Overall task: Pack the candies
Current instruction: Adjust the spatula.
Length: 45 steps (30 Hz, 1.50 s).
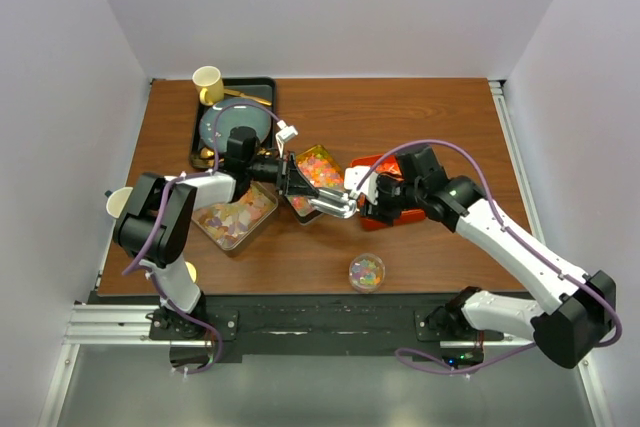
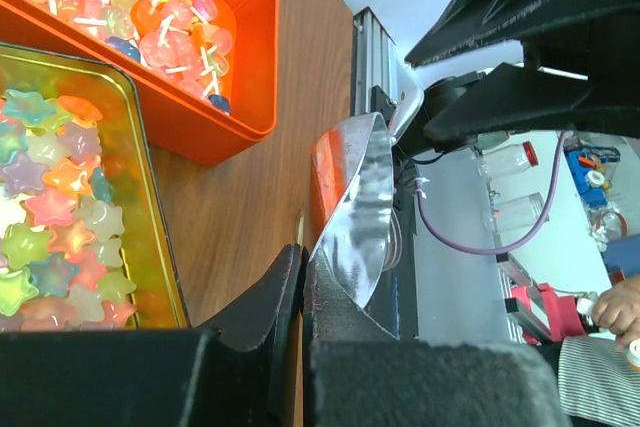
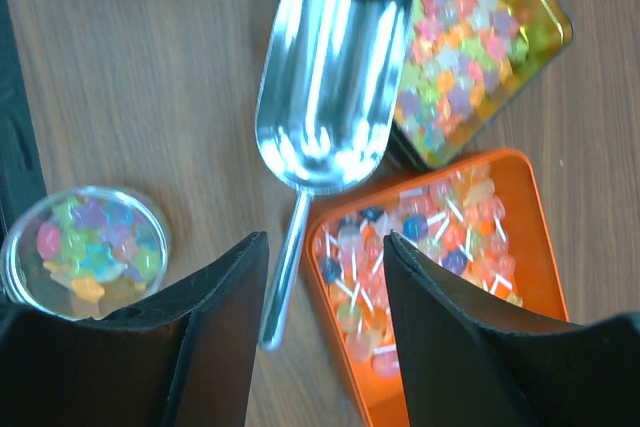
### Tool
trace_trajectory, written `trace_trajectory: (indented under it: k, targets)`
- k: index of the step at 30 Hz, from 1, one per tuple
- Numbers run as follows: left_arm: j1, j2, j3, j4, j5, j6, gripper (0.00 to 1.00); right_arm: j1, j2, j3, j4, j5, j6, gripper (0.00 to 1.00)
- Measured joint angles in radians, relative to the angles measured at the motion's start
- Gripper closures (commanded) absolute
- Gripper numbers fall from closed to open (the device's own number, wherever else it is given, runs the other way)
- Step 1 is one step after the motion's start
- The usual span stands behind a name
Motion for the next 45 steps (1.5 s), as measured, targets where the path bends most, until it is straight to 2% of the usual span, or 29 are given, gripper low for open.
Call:
trace_trajectory:
  k: [13, 16, 21, 27, 31, 32, 33, 34, 35, 38, 42, 45]
  targets:
    - [0.016, 0.0, -0.008, 0.043, 0.026, -0.048, 1.0, 0.039, 0.044, -0.048, 0.08, -0.013, 0.016, 0.59]
    - [0.022, 0.0, -0.014, 0.051, 0.032, -0.057, 1.0, 0.044, 0.044, -0.06, 0.09, -0.011, 0.018, 0.65]
    - [0.024, 0.0, -0.014, 0.063, 0.038, -0.072, 1.0, 0.046, 0.048, -0.066, 0.115, -0.011, 0.034, 0.67]
    - [0.027, 0.0, -0.014, 0.067, 0.037, -0.073, 1.0, 0.048, 0.085, -0.066, 0.142, 0.0, 0.052, 0.83]
    - [0.033, 0.0, -0.027, 0.067, 0.026, -0.08, 1.0, 0.045, 0.101, -0.066, 0.174, 0.037, 0.066, 1.0]
    - [0.034, 0.0, -0.027, 0.067, 0.025, -0.08, 1.0, 0.046, 0.103, -0.066, 0.174, 0.039, 0.066, 1.0]
    - [0.034, 0.0, -0.028, 0.067, 0.023, -0.08, 0.96, 0.047, 0.105, -0.066, 0.175, 0.042, 0.066, 1.0]
    - [0.035, 0.0, -0.028, 0.067, 0.023, -0.08, 0.88, 0.047, 0.105, -0.066, 0.175, 0.044, 0.066, 1.0]
    - [0.037, 0.0, -0.028, 0.066, 0.018, -0.08, 0.72, 0.047, 0.105, -0.066, 0.175, 0.047, 0.066, 1.0]
    - [0.04, -0.001, -0.028, 0.053, 0.008, -0.068, 0.58, 0.047, 0.107, -0.053, 0.153, 0.06, 0.061, 1.0]
    - [0.077, -0.015, -0.027, -0.038, -0.043, 0.007, 0.52, 0.021, 0.121, 0.027, 0.032, 0.08, -0.002, 1.0]
    - [0.113, -0.04, -0.027, -0.105, -0.086, 0.079, 0.5, -0.058, 0.134, 0.126, -0.073, 0.094, -0.077, 1.0]
